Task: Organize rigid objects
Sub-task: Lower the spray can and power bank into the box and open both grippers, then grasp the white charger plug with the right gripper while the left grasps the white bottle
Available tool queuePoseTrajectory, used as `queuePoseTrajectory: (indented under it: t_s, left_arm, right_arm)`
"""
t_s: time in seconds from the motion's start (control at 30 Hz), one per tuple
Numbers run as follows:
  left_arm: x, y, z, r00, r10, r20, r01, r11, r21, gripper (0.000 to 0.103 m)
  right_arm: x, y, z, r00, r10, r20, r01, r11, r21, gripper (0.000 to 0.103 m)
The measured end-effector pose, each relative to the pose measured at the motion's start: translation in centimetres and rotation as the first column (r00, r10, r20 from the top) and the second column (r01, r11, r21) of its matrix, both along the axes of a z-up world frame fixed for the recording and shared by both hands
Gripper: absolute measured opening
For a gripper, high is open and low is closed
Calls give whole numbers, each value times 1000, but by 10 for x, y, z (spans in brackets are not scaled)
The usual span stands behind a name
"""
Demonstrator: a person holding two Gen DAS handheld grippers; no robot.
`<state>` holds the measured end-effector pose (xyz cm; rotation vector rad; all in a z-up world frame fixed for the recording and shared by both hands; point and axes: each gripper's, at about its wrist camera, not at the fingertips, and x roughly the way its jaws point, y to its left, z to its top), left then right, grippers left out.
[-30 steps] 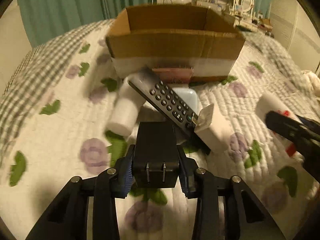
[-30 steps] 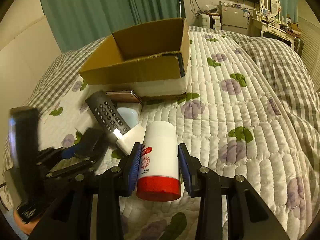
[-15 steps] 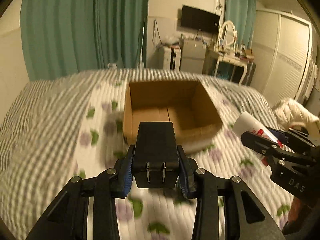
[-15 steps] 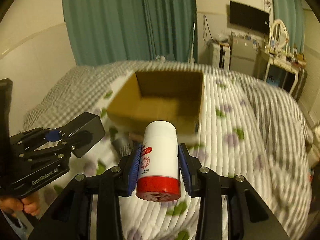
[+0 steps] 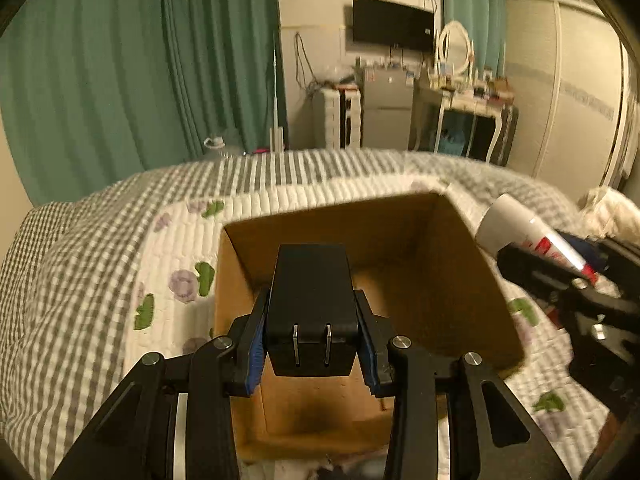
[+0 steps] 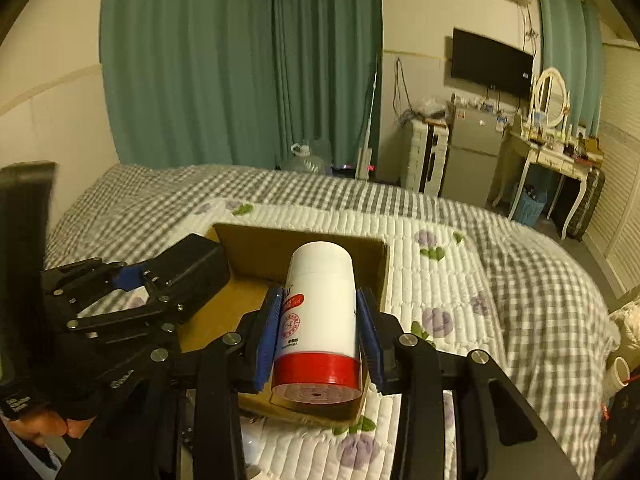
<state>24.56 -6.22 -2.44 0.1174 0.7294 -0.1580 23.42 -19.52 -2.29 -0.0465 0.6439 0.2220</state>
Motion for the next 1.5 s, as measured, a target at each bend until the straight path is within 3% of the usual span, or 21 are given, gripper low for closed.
queuePoseTrajectory:
  t_s: [0.17, 0.27, 0.37, 0.57, 0.6, 0.63, 0.67, 0.9, 1.07, 1.17, 1.3, 1.5]
  left_arm:
    - [20, -1, -28, 998, -4, -60, 5, 1000, 10, 39]
    - [20, -6, -39, 998, -24, -65, 30, 996, 88, 42]
    - [9, -8, -39, 999, -33, 1, 32, 990, 135, 59]
    - [-9, 7, -19, 1000, -28, 12, 27, 998, 61, 65]
    - [-14, 10, -13, 1000, -24, 21, 23, 998, 50, 72]
    - [-19, 13, -8, 999, -21, 32, 20, 999, 36, 79]
    - [-26, 15, -1, 999, -18, 48, 17, 1000, 21, 81]
    - [-95, 30, 48, 988, 3, 154, -3, 1000, 0, 96]
    - [-145, 33, 62, 982, 13, 186, -16, 1000, 14, 103]
    - [-167, 36, 56, 982, 26, 185, -30, 999, 20, 103]
    - [-181, 42, 34, 990, 41, 138, -41, 999, -4, 103]
    - [-176, 50, -14, 993, 103, 58, -104, 994, 19, 103]
  right_arm:
    - [25, -1, -29, 999, 3, -38, -3, 1000, -1, 36]
    - [35, -4, -38, 999, 9, -44, -9, 1000, -3, 36]
    - [42, -5, -40, 1000, 4, -21, -4, 1000, -5, 36]
    - [47, -2, -37, 1000, -5, 15, 5, 1000, 23, 37]
    - [45, -3, -36, 1000, -13, 23, 12, 999, 34, 42]
    - [41, -5, -33, 1000, -10, 25, 9, 999, 43, 57]
    - [37, -7, -30, 999, -7, 37, 5, 999, 49, 66]
    - [-5, -19, 7, 995, -32, 93, 28, 999, 46, 70]
    - [-60, -18, 27, 994, 0, 113, 0, 1000, 1, 89]
    - [-88, -12, 21, 996, 30, 88, -28, 999, -26, 95]
    - [-112, -3, -2, 997, 68, 44, -66, 997, -46, 95]
    - [-118, 16, -65, 990, 120, -72, -129, 983, -132, 95]
